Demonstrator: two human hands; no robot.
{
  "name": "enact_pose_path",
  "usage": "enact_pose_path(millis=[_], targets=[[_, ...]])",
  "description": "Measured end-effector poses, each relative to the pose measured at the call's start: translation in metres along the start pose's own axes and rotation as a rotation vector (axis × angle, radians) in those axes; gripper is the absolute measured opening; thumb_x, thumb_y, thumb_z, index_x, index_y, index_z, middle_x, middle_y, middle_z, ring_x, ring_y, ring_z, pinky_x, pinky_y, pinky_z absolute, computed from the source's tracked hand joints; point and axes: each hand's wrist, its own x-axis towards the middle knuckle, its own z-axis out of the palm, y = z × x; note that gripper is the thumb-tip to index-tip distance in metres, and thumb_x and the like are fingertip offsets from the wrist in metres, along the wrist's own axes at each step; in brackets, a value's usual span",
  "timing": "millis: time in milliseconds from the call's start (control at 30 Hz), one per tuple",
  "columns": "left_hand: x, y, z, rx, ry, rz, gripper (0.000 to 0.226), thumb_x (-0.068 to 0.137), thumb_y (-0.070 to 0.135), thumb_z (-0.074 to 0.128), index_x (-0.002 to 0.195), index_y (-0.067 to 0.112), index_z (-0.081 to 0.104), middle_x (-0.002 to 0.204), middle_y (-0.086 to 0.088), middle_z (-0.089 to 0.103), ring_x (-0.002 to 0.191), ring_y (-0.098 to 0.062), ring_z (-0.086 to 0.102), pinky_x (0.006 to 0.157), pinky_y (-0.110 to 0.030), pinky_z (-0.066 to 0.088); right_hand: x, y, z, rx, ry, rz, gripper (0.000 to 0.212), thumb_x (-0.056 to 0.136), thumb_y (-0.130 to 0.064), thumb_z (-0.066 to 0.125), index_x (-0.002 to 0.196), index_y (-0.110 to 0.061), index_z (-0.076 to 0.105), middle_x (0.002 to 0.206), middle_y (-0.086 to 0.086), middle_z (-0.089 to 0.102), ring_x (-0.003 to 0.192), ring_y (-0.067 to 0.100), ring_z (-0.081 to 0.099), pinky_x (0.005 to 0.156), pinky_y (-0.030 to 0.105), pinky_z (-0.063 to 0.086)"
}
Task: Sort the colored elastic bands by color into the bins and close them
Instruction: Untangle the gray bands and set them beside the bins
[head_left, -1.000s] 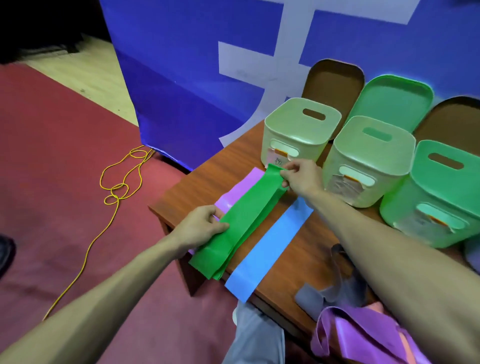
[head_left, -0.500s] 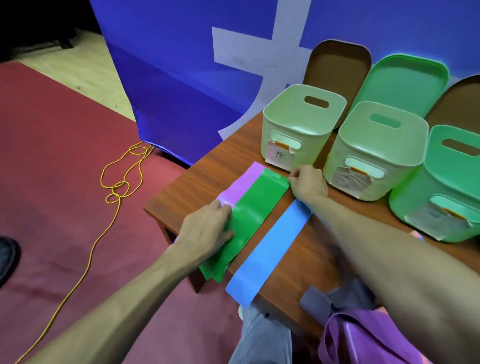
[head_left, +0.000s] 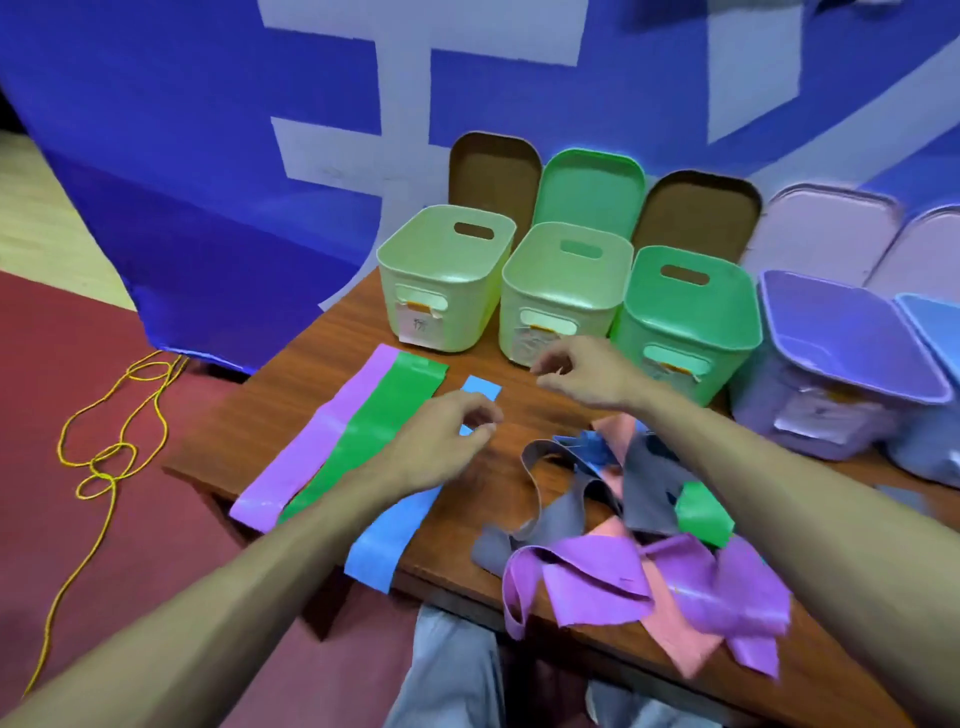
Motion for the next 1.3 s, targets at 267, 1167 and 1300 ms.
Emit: enact_pose_path(millis=[267, 1167, 1300], targets=[[0.018, 0.037, 0.046, 0.122, -0.192, 0.068, 0.03, 0.089, 0.022, 0.06, 0.118, 0.014, 0.059, 0.117, -0.005, 0.058, 0.105, -0.017, 0.056, 0.094, -0.022, 0.04, -0.1, 0.055, -0.033, -0.161, -0.066, 0.043, 0.012, 0.084, -0.021, 0.063, 0.091, -0.015, 0.072, 0.092, 0.002, 0.072, 0.082, 0.016, 0.061, 0.074, 0.026, 0.043], [0.051, 0.102, 0.001, 0.037, -0.091, 0.089, 0.009, 0.08, 0.008, 0.067, 0.078, 0.017, 0.069, 0.077, -0.006, 0.072, 0.067, -0.01, 0.061, 0.066, -0.023, 0.045, -0.138, 0.066, -0.021, 0.087, 0.181, 0.112, 0.014, 0.089, -0.028, 0.057, 0.088, -0.023, 0.071, 0.093, -0.008, 0.071, 0.091, 0.012, 0.063, 0.081, 0.027, 0.045], [0.055, 0.124, -0.004, -0.01, -0.092, 0.144, 0.004, 0.081, 0.005, 0.066, 0.081, 0.008, 0.069, 0.075, -0.012, 0.071, 0.061, -0.01, 0.057, 0.057, -0.019, 0.044, -0.122, 0.05, -0.029, 0.27, 0.096, 0.051, 0.037, 0.085, -0.045, 0.063, 0.114, -0.023, 0.063, 0.108, -0.009, 0.067, 0.099, 0.006, 0.062, 0.092, 0.026, 0.046]])
